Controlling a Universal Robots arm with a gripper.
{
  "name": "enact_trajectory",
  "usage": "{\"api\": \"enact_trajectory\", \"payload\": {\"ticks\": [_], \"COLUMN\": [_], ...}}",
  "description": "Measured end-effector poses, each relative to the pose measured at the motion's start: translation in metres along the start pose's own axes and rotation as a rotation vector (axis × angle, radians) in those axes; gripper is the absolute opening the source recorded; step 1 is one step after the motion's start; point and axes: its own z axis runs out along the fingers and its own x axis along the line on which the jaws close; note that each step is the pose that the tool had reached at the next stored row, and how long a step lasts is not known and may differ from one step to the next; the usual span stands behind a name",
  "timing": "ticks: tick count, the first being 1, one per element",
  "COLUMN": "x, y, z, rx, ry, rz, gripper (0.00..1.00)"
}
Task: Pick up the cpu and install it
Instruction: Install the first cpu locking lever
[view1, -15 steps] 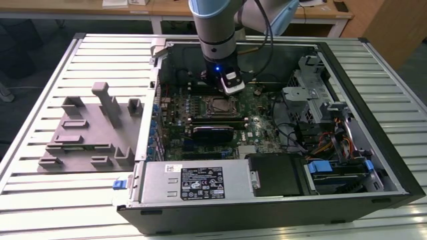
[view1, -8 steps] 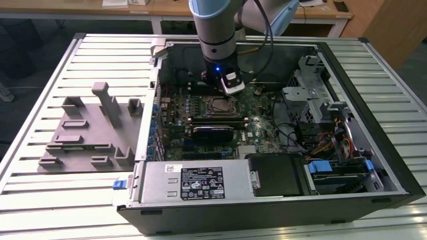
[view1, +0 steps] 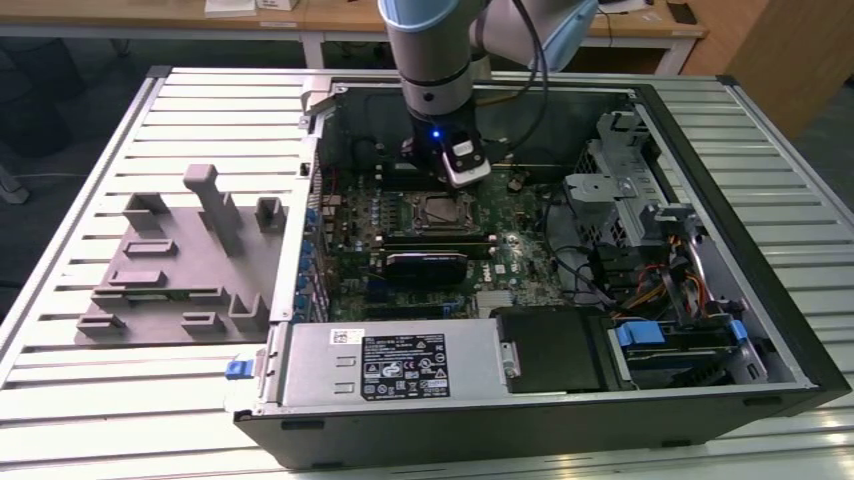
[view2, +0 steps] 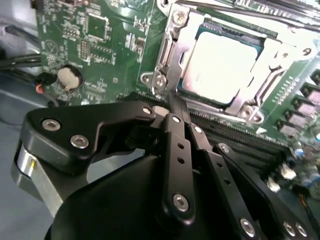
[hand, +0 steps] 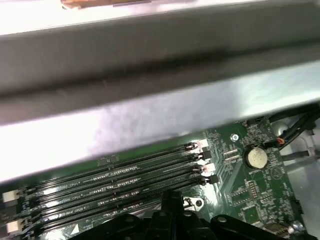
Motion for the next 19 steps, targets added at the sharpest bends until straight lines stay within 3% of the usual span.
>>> {"api": "enact_trajectory", "payload": {"ticks": [8, 16, 17, 19], "x": [-0.0033, -0.0036, -0.0035, -0.0033], "y": [0.0042, 0.0044, 0.0047, 0.0050], "z": [-0.0205, -0.0217, -0.0216, -0.0212], "rx": [0.0004, 0.0067, 0.0134, 0.0391], "ry": [0.0001, -0.0016, -0.0021, -0.0042], "rz": [0.000, -0.001, -0.002, -0.007], "gripper": [0.11, 0.11, 0.11, 0.11]}}
